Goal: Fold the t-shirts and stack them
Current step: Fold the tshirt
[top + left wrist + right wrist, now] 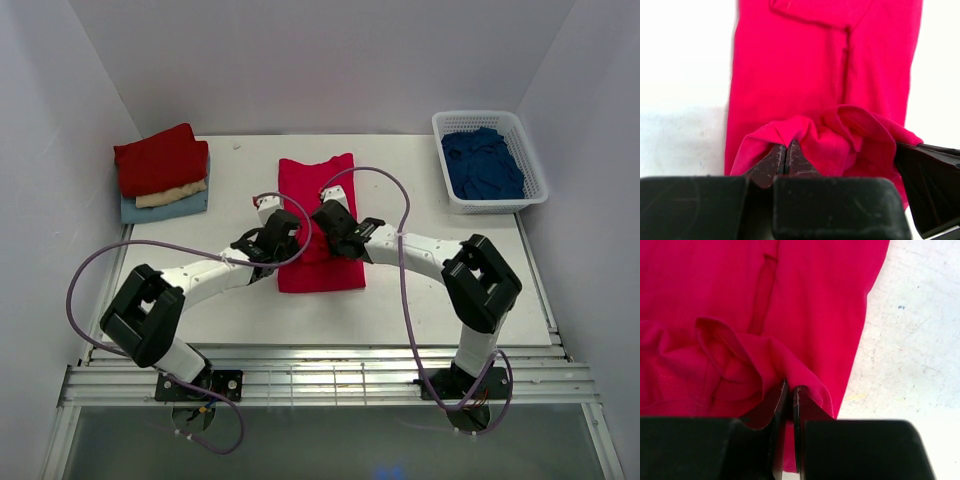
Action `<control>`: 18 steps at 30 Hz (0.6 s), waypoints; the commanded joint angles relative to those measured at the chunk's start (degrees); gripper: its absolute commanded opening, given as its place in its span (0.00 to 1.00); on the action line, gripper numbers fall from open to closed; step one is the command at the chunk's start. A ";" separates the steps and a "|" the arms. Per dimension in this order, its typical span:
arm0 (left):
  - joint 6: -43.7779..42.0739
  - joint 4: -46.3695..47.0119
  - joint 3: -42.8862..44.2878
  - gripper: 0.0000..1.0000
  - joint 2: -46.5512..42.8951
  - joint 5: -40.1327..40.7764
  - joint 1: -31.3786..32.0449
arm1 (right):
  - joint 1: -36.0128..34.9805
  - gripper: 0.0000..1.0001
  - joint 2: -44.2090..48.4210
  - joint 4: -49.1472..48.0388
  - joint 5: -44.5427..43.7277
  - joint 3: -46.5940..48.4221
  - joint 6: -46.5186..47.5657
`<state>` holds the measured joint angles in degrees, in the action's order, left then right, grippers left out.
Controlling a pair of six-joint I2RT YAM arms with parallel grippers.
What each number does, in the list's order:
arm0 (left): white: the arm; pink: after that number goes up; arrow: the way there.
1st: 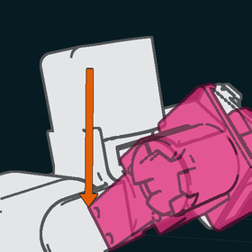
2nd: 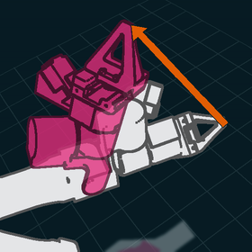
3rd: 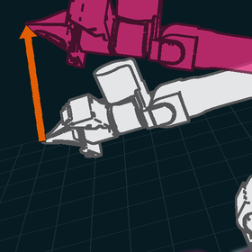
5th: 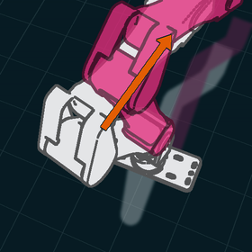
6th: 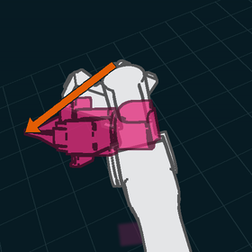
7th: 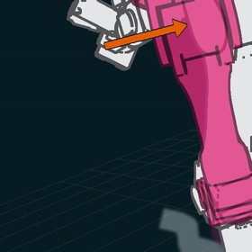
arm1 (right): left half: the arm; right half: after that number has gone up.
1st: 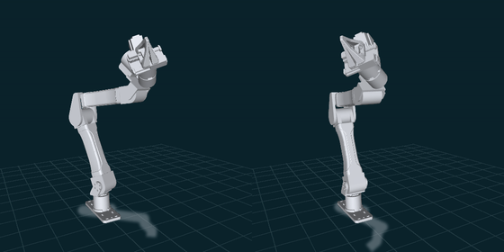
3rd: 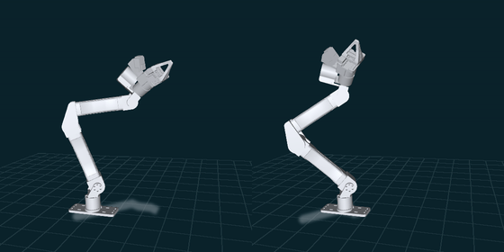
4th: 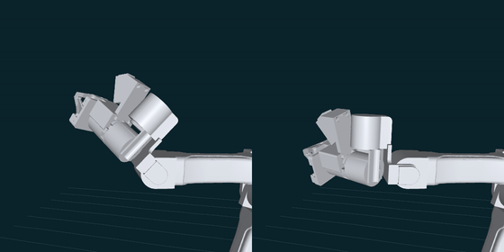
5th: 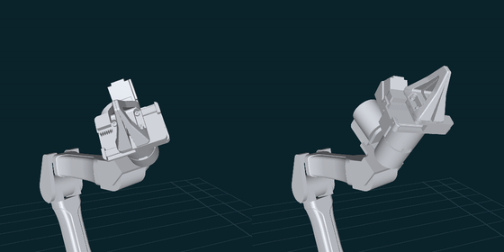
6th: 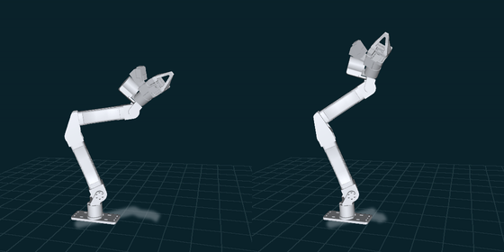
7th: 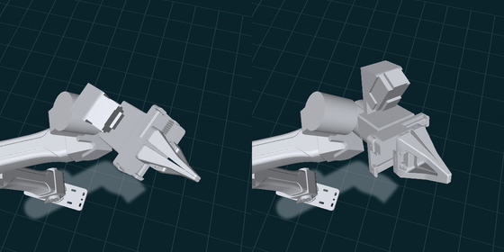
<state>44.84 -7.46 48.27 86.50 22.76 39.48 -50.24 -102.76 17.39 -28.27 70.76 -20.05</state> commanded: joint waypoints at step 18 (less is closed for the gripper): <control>-10.64 8.78 12.62 0.42 14.05 3.15 -5.73 | 6.56 0.31 -8.43 -2.27 -10.12 10.62 7.21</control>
<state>38.15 -1.52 56.12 101.97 20.49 34.20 -44.36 -112.90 16.62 -31.40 76.97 -15.90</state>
